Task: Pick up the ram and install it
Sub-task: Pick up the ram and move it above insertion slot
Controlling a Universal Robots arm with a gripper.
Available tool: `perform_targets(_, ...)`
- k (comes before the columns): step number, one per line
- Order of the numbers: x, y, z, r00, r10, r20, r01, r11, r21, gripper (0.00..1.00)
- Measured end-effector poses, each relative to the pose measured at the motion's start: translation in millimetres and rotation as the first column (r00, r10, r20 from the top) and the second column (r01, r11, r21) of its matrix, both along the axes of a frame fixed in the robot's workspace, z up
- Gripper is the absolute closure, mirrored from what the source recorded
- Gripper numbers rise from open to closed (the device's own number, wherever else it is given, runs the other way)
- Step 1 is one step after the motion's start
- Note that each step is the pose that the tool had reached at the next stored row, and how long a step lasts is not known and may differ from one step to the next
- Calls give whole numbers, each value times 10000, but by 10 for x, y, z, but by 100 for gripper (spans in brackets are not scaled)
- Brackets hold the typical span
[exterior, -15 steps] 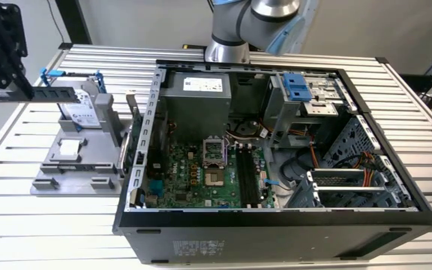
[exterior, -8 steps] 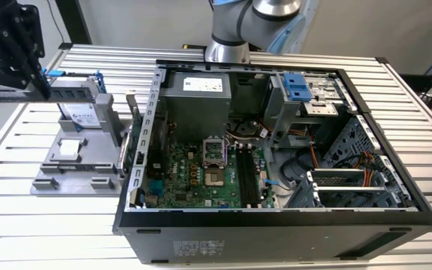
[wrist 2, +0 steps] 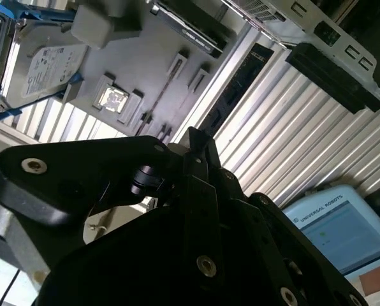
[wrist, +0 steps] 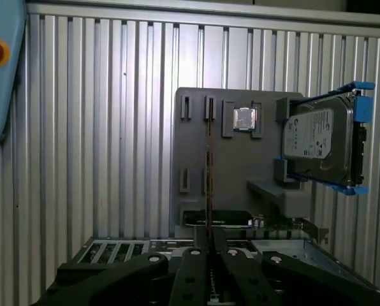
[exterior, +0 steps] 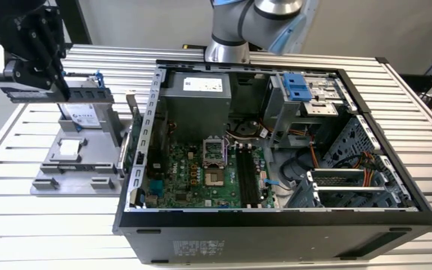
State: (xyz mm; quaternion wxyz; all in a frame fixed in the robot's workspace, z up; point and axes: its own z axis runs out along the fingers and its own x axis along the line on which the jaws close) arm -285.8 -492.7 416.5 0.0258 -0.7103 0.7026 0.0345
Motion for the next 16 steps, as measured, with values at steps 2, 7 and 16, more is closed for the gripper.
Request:
perform_targets(2, 50, 0, 0, 10000, 0, -2, 0, 10000, 0, 100)
perform_targets(7, 174, 0, 0, 10000, 0, -11, 0, 10000, -1, 100)
perform_targets(16, 177, 0, 0, 10000, 0, -12, 0, 10000, -1, 100)
